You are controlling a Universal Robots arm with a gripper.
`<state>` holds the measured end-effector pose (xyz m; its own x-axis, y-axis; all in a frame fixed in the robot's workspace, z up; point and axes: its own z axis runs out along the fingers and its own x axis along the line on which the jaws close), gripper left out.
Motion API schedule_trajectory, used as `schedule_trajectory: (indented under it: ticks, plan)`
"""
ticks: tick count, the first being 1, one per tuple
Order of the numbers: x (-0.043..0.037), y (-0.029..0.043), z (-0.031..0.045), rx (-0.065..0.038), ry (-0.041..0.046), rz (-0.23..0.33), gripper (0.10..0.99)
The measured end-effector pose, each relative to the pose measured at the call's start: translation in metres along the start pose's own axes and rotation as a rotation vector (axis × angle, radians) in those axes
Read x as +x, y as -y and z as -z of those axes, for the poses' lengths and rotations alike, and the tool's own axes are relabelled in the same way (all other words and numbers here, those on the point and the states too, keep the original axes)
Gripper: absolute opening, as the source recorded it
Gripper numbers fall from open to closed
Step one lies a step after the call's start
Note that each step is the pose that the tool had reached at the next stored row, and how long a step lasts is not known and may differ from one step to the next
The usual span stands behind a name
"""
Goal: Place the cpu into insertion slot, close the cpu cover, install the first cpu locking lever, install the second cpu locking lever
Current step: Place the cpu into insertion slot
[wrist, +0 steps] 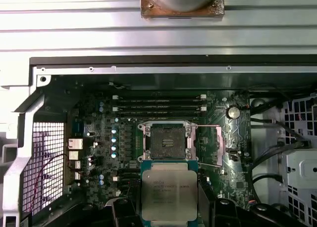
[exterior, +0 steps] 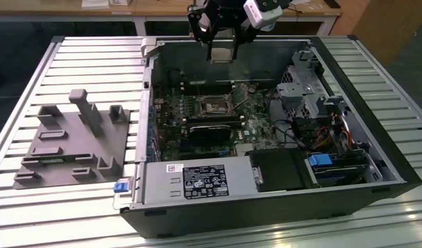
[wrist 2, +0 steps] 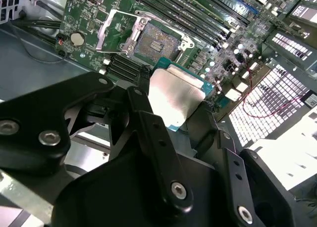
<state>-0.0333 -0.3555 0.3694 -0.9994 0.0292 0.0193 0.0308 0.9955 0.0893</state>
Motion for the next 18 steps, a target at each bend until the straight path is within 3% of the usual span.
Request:
schedule_trajectory:
  ticks: [18]
  plan:
    - [0.0, 0.0, 0.0, -0.001, 0.0032, -0.036, 0.541]
